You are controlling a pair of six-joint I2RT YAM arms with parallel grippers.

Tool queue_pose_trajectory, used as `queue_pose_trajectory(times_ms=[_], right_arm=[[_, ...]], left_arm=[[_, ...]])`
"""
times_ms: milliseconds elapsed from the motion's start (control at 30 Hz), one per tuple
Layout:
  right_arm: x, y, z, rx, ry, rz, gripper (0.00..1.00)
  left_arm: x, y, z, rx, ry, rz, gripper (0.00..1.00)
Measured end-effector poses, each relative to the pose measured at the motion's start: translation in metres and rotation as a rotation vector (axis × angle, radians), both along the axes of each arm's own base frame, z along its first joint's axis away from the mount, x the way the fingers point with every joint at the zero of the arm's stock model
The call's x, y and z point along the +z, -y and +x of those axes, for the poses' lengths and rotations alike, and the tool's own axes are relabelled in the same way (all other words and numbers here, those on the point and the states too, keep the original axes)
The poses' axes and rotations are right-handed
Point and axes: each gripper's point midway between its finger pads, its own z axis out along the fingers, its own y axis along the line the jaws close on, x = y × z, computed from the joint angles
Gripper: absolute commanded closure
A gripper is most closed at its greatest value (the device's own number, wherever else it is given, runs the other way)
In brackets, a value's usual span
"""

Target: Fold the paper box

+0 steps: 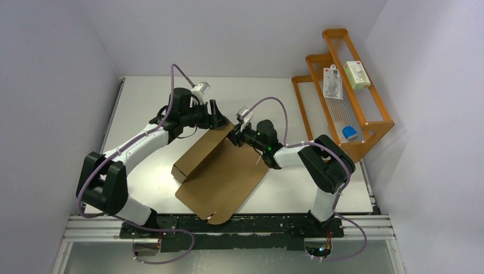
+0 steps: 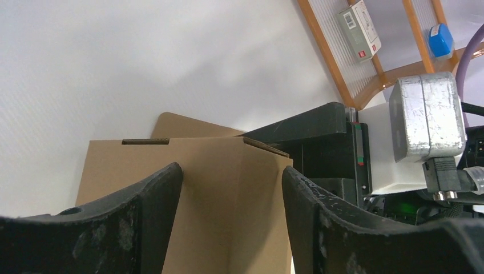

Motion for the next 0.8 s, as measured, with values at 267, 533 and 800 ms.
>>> queue_pose_trajectory(times_ms=[267,533,800], right_arm=[[0.003,0.003,0.001,-0.081,-0.041,-0.001,0.8],[0.005,0.015,0.007,-0.209,-0.116,-0.04,0.85],[-0.002,0.025,0.012,-0.319,-0.16,-0.058,0.81]], left_arm=[[-0.004,-0.002,0.001,-0.022,-0.028,-0.054,0.29],[-0.006,0.002,0.004,-0.056,-0.052,-0.105,0.27],[-0.014,0.009,0.011,-0.087,-0.074,-0.156,0.28]])
